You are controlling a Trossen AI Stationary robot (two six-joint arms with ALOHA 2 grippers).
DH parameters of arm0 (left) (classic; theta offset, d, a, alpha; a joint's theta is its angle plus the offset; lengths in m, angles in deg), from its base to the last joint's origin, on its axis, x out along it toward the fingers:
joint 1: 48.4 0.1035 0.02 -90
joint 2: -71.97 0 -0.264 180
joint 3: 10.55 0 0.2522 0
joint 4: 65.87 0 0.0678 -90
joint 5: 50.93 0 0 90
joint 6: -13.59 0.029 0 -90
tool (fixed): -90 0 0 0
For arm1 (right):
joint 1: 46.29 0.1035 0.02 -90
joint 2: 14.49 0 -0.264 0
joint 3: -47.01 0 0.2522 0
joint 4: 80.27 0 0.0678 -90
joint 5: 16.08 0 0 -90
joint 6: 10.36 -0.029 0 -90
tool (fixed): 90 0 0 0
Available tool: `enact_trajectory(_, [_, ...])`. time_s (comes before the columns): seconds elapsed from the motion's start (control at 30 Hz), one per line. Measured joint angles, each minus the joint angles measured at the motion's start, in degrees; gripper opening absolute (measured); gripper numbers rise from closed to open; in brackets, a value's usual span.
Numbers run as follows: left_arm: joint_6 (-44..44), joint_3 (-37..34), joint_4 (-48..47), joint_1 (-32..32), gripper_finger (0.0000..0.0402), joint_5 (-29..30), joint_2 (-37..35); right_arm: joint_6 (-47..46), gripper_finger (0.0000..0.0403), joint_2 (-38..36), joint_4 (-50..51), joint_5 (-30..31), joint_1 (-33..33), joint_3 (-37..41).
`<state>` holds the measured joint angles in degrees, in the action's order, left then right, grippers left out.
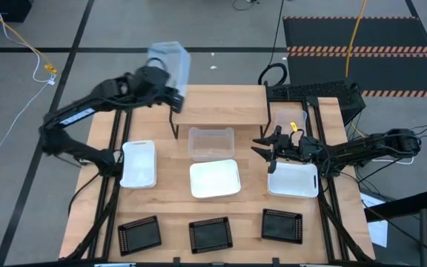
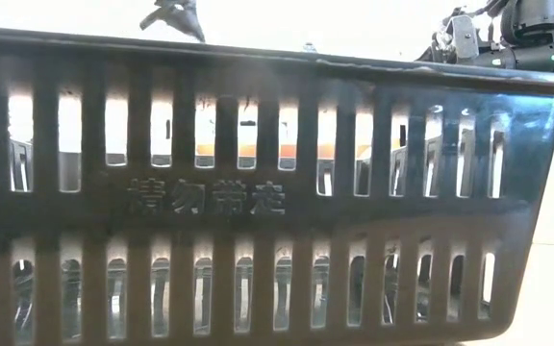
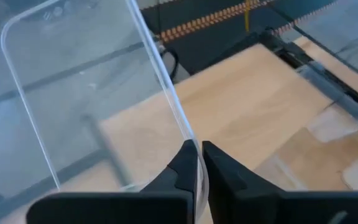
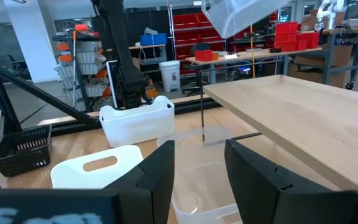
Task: Stack baskets on shelf by color
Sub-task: Put the left transparent bin on the shelf
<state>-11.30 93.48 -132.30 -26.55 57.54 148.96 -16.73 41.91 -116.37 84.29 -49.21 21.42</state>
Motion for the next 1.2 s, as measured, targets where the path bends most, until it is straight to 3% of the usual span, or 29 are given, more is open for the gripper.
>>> enact_trajectory(0.27, [-4.29,7.74,-0.61,-4.86,0.0008,-0.64,13.23,0.00,0.0134,-0.02,0.85,0.00,0.00,0.00])
enact_trajectory(0.47, [-8.71,7.44,-1.24,-5.80,0.0028,-0.80,17.33,-0.02,0.0134,0.00,3.40,0.02,0.02,0.00])
enact_trajectory(0.77, [-11.47,7.50,-4.02,-5.76,0.0012,-1.02,19.71,-0.47,0.0134,0.00,3.43,0.00,0.02,0.00])
enact_trajectory(1.1, [-11.33,7.54,-3.55,-5.76,0.0122,-0.95,19.37,-0.90,0.0134,0.00,3.39,0.00,0.02,0.00])
enact_trajectory(1.2, [-7.53,7.54,-2.65,-5.76,0.0155,-0.95,19.43,-0.91,0.0134,-0.01,3.41,-0.04,0.02,0.00])
